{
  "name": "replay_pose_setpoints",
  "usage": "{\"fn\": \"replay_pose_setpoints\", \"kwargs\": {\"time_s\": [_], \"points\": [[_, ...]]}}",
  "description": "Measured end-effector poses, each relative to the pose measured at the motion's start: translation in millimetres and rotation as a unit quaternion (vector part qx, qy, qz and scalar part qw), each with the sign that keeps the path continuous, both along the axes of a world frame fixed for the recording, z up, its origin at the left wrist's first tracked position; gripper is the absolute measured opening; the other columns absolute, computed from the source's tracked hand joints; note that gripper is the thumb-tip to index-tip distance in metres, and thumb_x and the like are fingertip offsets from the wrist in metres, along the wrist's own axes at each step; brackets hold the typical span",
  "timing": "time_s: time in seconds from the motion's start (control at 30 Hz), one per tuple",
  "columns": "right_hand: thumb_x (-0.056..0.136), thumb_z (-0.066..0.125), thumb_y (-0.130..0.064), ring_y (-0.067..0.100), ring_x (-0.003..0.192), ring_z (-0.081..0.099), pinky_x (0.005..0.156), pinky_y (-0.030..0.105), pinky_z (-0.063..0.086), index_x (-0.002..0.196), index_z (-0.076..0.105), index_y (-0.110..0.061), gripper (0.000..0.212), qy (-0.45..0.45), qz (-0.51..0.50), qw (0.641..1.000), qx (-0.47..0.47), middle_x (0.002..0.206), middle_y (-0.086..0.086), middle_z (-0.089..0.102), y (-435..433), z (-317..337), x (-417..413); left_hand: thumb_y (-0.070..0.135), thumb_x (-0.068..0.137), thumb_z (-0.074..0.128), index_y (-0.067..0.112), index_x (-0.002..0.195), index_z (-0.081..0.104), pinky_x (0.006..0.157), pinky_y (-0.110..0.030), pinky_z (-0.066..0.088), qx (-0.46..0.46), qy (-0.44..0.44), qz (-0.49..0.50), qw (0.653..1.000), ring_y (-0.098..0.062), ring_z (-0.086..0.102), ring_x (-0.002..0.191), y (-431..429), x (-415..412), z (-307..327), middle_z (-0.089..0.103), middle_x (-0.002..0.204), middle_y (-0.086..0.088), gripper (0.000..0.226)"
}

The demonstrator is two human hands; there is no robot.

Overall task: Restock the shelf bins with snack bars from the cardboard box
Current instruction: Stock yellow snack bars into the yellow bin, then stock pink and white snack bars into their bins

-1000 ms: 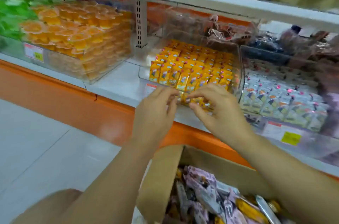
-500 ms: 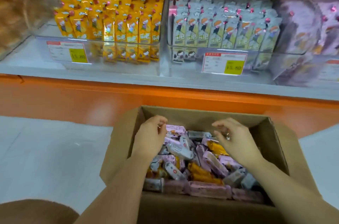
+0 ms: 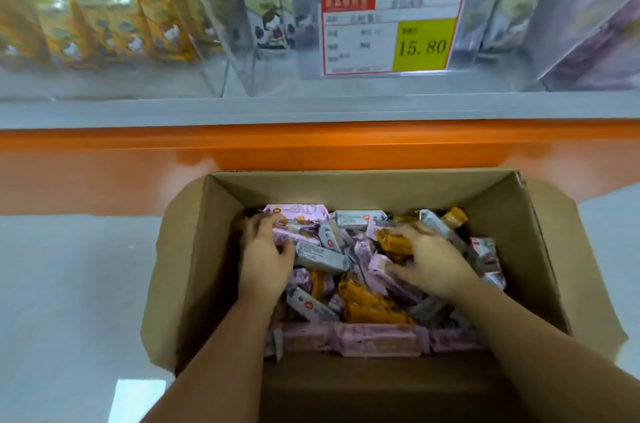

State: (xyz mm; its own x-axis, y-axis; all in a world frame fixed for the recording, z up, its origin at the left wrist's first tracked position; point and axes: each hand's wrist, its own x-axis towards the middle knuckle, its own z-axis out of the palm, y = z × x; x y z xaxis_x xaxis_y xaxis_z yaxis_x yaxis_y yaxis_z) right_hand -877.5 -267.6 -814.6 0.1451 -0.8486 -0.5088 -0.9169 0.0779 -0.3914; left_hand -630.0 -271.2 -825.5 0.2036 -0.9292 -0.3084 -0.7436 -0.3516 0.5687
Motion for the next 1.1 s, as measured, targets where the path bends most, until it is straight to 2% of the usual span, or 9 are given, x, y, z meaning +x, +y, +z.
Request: {"fn": "replay_pose_setpoints", "kwargs": {"time_s": [0.13, 0.23, 0.3, 0.5, 0.57, 0.67, 0.8, 0.97, 1.1], "points": [[0.089, 0.055, -0.049, 0.017, 0.109, 0.053, 0.08, 0.031, 0.049, 0.14, 0.038, -0.033, 0.056, 0.004, 0.043, 0.998, -0.046, 0.147, -0.005, 0.025, 2.9, 0.7, 7.4, 0.025, 0.093, 0.058, 0.021, 0.145, 0.035, 0.072, -0.027, 0.044, 0.058, 0.056, 0.051, 0.995, -0.025, 0.06, 0.098, -7.5, 2.4, -0.8, 0.052, 0.132, -0.007, 0.057], [0.089, 0.058, -0.044, 0.015, 0.106, 0.055, 0.08, 0.03, 0.048, 0.131, 0.049, -0.032, 0.045, -0.011, 0.072, 0.996, -0.047, 0.14, -0.005, 0.034, 5.3, 2.4, 15.7, 0.028, 0.093, 0.058, 0.021, 0.152, 0.016, 0.095, -0.032, 0.038, 0.136, 0.1, 0.108, 0.98, -0.031, 0.043, 0.129, -14.9, 4.9, 2.0, 0.039, 0.148, -0.008, 0.073], [0.087, 0.06, -0.045, 0.014, 0.103, 0.056, 0.079, 0.027, 0.047, 0.129, 0.052, -0.031, 0.045, 0.007, 0.089, 0.995, -0.034, 0.135, -0.006, 0.036, 5.7, 2.4, 19.2, 0.028, 0.093, 0.059, 0.02, 0.15, 0.021, 0.097, -0.032, 0.037, 0.162, 0.116, 0.107, 0.974, -0.03, 0.041, 0.13, -18.3, 8.9, 2.7, 0.037, 0.149, -0.008, 0.07], [0.089, 0.061, -0.022, 0.021, 0.089, 0.058, 0.07, 0.028, 0.041, 0.116, 0.059, -0.02, 0.028, 0.0, 0.075, 0.997, -0.003, 0.128, 0.001, 0.04, 1.7, 6.3, 22.8, 0.019, 0.088, 0.066, 0.017, 0.132, 0.048, 0.083, -0.026, 0.042, 0.116, 0.146, 0.082, 0.979, -0.028, 0.056, 0.111, -18.6, 10.0, 7.0, 0.055, 0.129, -0.01, 0.048], [0.089, 0.06, -0.014, 0.023, 0.084, 0.058, 0.069, 0.03, 0.042, 0.108, 0.061, -0.015, 0.019, -0.042, 0.041, 0.998, 0.008, 0.106, 0.003, 0.054, -3.1, 12.8, 20.4, 0.015, 0.087, 0.066, 0.019, 0.126, 0.052, 0.07, -0.029, 0.044, 0.114, 0.151, 0.051, 0.981, -0.026, 0.061, 0.082, -18.5, 9.3, 12.6, 0.063, 0.105, -0.013, 0.041], [0.088, 0.065, -0.012, 0.014, 0.084, 0.054, 0.072, 0.014, 0.04, 0.114, 0.059, -0.015, 0.027, -0.121, -0.026, 0.992, 0.03, 0.089, -0.004, 0.055, -12.3, 32.4, 14.6, 0.009, 0.089, 0.063, 0.023, 0.114, 0.056, 0.046, -0.026, 0.032, 0.118, 0.16, -0.003, 0.98, -0.014, 0.036, 0.042, -20.1, 13.5, 26.7, 0.054, 0.07, -0.008, 0.03], [0.086, 0.068, -0.014, 0.014, 0.109, 0.054, 0.094, 0.024, 0.042, 0.129, 0.055, -0.02, 0.045, -0.164, -0.04, 0.986, 0.006, 0.124, 0.002, 0.057, -21.5, 62.4, 11.6, 0.0, 0.087, 0.061, 0.02, 0.108, 0.058, 0.042, -0.015, 0.032, 0.111, 0.166, -0.059, 0.978, -0.003, 0.037, 0.044, -23.9, 15.5, 61.1, 0.056, 0.091, 0.001, 0.029], [0.088, 0.066, -0.017, 0.014, 0.099, 0.059, 0.08, 0.021, 0.044, 0.127, 0.055, -0.021, 0.042, -0.173, 0.019, 0.985, -0.014, 0.119, 0.004, 0.06, -16.7, 119.3, 13.8, 0.0, 0.084, 0.063, 0.025, 0.105, 0.058, 0.061, -0.012, 0.04, 0.141, 0.167, -0.183, 0.958, 0.002, 0.045, 0.074, -23.5, 8.1, 119.3, 0.047, 0.109, 0.009, 0.033], [0.092, 0.059, -0.01, 0.011, 0.073, 0.065, 0.067, 0.02, 0.054, 0.12, 0.058, -0.017, 0.029, -0.164, 0.083, 0.983, -0.033, 0.1, 0.004, 0.065, -8.9, 179.5, 20.2, 0.003, 0.083, 0.065, 0.031, 0.1, 0.059, 0.076, -0.041, 0.05, 0.153, 0.175, -0.254, 0.939, -0.012, 0.051, 0.072, -19.5, 4.2, 173.8, 0.049, 0.108, 0.001, 0.033]]}}
